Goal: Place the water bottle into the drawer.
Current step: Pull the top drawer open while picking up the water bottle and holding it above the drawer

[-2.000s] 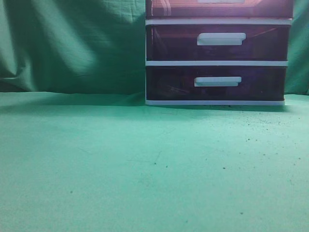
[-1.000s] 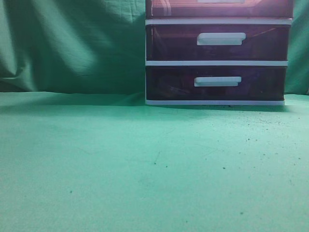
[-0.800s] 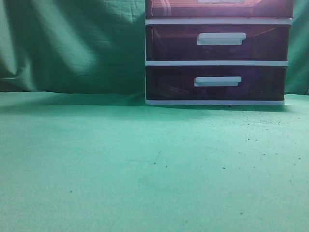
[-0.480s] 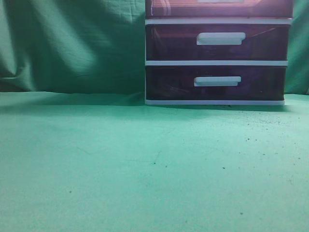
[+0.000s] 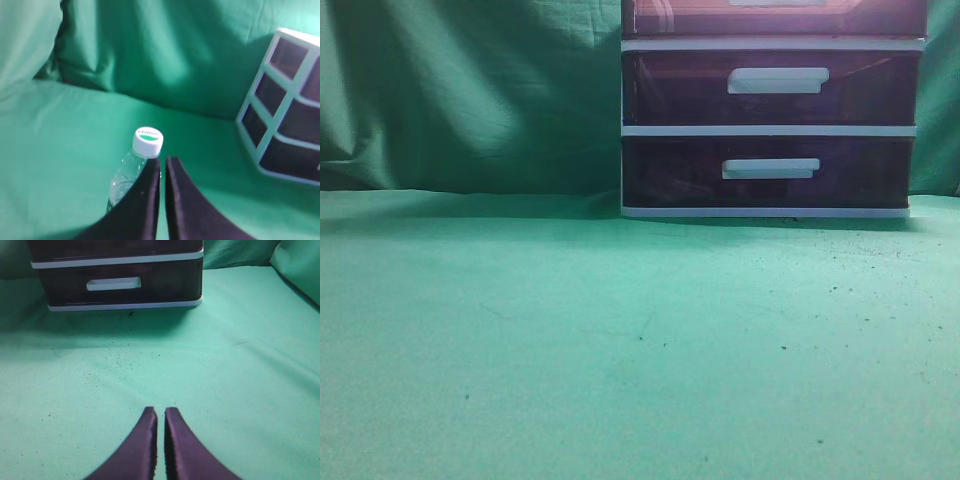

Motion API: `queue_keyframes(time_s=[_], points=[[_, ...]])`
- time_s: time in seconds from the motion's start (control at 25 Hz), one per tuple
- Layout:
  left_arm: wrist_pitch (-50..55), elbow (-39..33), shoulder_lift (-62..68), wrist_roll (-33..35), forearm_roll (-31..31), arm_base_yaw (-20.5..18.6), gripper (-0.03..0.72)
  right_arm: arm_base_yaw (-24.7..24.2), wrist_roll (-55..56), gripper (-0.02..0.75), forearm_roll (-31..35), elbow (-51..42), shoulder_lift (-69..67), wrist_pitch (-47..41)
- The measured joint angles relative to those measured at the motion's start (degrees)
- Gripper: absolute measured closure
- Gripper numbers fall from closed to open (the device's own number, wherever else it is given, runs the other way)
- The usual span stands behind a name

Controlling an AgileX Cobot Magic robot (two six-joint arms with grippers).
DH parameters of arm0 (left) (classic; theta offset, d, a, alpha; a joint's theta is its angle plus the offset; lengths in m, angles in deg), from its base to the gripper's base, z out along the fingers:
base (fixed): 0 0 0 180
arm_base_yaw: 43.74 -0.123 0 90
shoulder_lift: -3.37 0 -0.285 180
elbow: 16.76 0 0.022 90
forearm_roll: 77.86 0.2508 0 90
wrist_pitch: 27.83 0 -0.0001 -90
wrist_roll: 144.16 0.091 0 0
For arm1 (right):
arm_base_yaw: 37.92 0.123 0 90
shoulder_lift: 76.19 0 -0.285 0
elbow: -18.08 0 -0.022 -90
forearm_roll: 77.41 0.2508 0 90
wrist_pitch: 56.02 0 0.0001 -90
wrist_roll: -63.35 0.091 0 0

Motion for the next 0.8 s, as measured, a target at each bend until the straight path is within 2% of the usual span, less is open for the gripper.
queue_keyframes(time_s=[0.2, 0.32, 0.4, 0.44, 0.6, 0.64, 0.68, 0.8], points=[[-6.4, 1.0, 11.0, -0.7, 0.6, 0.0, 0.688, 0.0, 0.0, 0.738, 0.0, 0.0, 0.0, 0.0], [-5.4, 3.7, 17.4, -0.9, 4.2, 0.0, 0.688, 0.0, 0.0, 0.738, 0.0, 0.0, 0.0, 0.0], [-2.5, 6.0, 22.3, -1.0, 7.0, 0.0, 0.593, 0.0, 0.0, 0.738, 0.0, 0.0, 0.0, 0.0], [-1.4, 7.3, 24.6, -1.0, 8.0, 0.0, 0.521, 0.0, 0.0, 0.738, 0.0, 0.0, 0.0, 0.0], [1.5, 11.1, 30.9, -1.0, 9.4, 0.0, 0.139, 0.0, 0.0, 0.738, 0.0, 0.0, 0.0, 0.0], [2.1, 11.8, 32.2, -1.1, 9.4, 0.0, 0.08, 0.0, 0.0, 0.738, 0.0, 0.0, 0.0, 0.0], [2.7, 12.5, 33.5, -1.1, 9.4, 0.0, 0.05, 0.0, 0.0, 0.738, 0.0, 0.0, 0.0, 0.0], [3.2, 14.0, 37.8, -1.1, 9.4, 0.0, 0.05, 0.0, 0.0, 0.738, 0.0, 0.0, 0.0, 0.0]])
